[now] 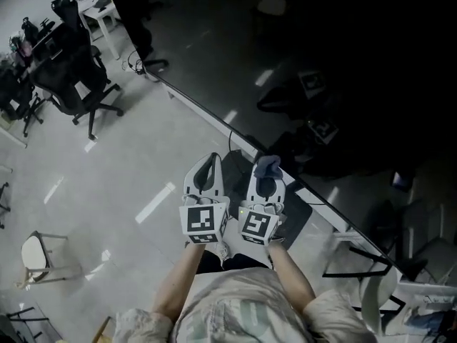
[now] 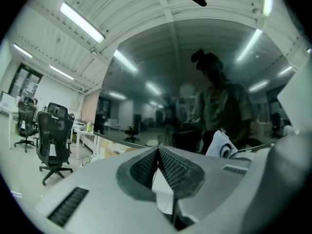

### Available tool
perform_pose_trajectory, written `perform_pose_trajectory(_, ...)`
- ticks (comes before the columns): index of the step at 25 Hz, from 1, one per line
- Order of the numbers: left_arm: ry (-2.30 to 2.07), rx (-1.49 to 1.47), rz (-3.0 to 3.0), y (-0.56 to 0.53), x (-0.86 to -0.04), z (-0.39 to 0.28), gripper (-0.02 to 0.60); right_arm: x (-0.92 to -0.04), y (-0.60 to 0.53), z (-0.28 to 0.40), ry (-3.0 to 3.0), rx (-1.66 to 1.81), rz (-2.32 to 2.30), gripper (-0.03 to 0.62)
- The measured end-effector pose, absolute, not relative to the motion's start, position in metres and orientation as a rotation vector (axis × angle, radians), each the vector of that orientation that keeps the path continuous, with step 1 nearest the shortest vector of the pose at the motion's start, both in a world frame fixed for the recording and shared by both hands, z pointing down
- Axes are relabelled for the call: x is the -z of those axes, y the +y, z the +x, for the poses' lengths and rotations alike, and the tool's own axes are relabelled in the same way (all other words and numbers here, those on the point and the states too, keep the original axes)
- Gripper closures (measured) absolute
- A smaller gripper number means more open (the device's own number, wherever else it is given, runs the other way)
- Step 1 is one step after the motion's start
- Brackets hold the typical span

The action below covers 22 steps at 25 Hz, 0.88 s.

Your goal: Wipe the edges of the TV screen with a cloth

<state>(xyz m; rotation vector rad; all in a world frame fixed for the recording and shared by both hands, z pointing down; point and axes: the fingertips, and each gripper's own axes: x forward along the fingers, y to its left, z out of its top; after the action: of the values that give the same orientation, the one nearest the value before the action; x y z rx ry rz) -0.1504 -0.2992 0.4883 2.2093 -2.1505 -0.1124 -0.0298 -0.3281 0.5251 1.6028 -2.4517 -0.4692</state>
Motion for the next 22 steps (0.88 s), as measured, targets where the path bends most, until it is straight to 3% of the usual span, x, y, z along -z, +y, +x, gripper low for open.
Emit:
perform_pose_trajectory(7,-2.198,0.149,2.154,-0.346,-0.487,-0.262,0.568,-0.522,-0.376,-0.145,-2.452,0.538,1.464,0.545)
perform_pose_trajectory(22,-2.088,0.117,2.270,-0.433,-0.479,-0.522,0.568,-0.534,-0.480,-0.365,-2.317,0.467,1.647,0.545)
